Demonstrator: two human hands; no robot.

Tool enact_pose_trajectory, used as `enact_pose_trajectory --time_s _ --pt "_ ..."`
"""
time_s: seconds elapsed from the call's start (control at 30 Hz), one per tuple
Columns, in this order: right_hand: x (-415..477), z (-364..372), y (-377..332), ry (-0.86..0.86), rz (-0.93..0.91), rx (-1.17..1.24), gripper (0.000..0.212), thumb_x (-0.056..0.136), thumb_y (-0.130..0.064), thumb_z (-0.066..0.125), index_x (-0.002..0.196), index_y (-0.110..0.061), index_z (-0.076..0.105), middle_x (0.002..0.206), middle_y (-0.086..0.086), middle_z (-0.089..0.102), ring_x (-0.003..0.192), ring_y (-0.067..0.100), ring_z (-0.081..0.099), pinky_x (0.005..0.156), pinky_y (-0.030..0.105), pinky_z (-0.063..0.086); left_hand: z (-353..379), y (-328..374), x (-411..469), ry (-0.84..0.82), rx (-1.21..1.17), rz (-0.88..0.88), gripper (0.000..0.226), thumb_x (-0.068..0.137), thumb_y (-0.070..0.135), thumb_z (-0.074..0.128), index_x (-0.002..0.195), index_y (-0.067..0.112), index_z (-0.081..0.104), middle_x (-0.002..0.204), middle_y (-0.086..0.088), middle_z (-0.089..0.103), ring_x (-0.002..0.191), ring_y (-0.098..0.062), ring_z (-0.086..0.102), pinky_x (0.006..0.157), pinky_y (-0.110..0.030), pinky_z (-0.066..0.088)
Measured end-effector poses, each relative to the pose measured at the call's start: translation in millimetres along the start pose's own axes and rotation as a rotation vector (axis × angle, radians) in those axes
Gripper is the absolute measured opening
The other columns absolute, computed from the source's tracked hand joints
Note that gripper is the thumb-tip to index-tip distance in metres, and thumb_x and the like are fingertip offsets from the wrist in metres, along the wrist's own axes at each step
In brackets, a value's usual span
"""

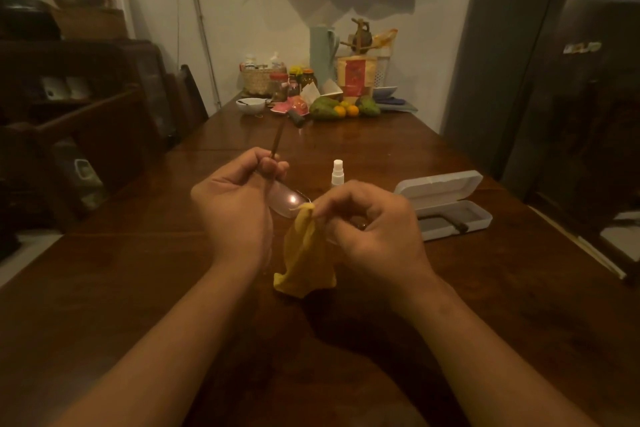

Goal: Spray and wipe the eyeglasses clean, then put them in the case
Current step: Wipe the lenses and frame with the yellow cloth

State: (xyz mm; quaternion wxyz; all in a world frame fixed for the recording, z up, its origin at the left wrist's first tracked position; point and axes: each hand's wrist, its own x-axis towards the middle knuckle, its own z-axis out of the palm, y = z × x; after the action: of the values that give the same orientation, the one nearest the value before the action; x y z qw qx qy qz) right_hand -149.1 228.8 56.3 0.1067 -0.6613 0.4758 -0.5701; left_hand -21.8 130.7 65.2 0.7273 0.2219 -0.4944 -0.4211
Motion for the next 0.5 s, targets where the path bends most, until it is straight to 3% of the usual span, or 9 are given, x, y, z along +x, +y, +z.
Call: enact_pose_trajectory --time_s 0.27,0.4,0.5 --pt "3.1 -0.8 2.5 0.106 0.034 -0.064 0.022 0.088 -0.004 0.070 0.091 -0.025 0.071 0.094 -0.013 0.070 0.094 0.006 0.068 0.077 0.030 0.060 2.0 2.1 -3.1 -0.033 0.051 -0.030 0.041 0.086 -0.005 0.063 0.070 0.030 0.078 0.067 0.006 0.072 0.069 -0.011 0.071 0.067 -0.023 0.057" --pt "3.1 -0.4 2.8 0.095 -0.003 -0.100 0.020 0.089 -0.006 0.071 0.096 -0.025 0.070 0.095 -0.014 0.069 0.094 0.004 0.067 0.077 0.024 0.058 3.2 4.3 -7.5 -0.047 0.093 -0.063 0.044 0.088 -0.005 0.062 0.070 0.032 0.078 0.068 0.006 0.073 0.071 -0.011 0.072 0.067 -0.024 0.058" --pt "1.7 2.8 1.7 0.033 -0.049 -0.181 0.021 0.090 -0.007 0.070 0.103 -0.022 0.069 0.101 -0.015 0.067 0.100 0.002 0.064 0.081 0.014 0.054 6.7 3.3 -12.0 -0.037 0.069 -0.127 0.036 0.087 -0.007 0.062 0.070 0.022 0.076 0.067 0.002 0.073 0.068 -0.011 0.072 0.064 -0.023 0.058"
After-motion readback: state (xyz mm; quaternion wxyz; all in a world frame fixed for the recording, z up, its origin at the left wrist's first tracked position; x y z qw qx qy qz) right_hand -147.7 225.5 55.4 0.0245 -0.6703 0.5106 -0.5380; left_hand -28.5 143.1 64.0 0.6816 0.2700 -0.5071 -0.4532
